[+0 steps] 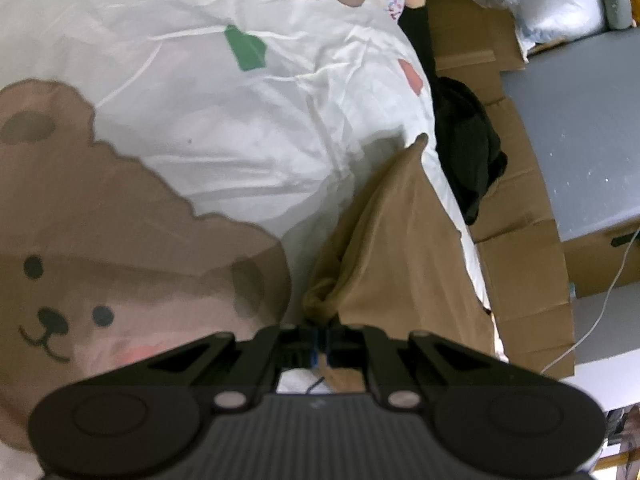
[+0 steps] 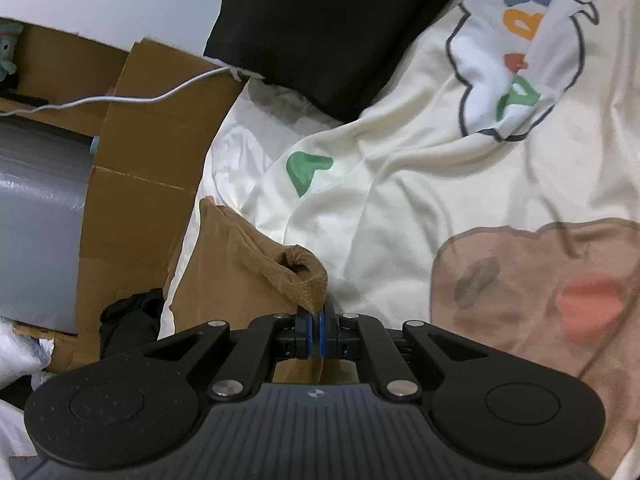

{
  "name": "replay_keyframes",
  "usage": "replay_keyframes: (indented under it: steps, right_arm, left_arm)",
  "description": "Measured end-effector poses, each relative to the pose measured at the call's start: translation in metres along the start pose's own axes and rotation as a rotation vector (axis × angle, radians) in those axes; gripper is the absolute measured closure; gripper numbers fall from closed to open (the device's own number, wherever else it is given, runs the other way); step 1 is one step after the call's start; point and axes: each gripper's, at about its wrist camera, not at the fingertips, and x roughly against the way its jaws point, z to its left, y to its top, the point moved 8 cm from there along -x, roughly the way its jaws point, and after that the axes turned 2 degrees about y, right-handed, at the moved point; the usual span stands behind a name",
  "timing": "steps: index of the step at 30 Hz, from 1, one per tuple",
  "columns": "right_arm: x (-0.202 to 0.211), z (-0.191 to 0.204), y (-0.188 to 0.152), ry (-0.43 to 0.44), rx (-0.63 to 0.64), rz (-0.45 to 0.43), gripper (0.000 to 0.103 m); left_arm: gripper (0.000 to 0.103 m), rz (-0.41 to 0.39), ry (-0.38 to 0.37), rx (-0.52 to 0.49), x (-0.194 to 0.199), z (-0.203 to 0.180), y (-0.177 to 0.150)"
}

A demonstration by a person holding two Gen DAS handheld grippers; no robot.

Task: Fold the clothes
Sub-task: 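Hold the pinched shirt corner with both grippers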

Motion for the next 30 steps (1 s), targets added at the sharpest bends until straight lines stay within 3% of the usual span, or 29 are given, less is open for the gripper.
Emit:
replay_keyframes:
  steps: [19, 22, 26, 30]
  right_arm:
    - [-0.015, -0.037, -0.008, -0.050, 0.021, 0.058, 0.099]
    - [-0.014, -0.040, -0.008, -0.092, 0.060, 0.061, 0.094]
    - [0.004, -0.039, -0.005, -0.131, 0.135, 0.013, 0.076]
    - [0.025, -0.045, 0.009, -0.158, 0.160, -0.044, 0.075]
  left_arm:
    - [0.100, 0.015, 0.020, -0.007, -0.009, 0.016, -0.004]
    - [0.100, 0.021, 0.020, -0.013, -0.010, 0.015, -0.004]
    - [0.099, 0.027, 0.012, -0.020, -0.009, 0.011, -0.002]
    - [0.099, 0.025, 0.014, -0.034, -0.010, 0.011, -0.004]
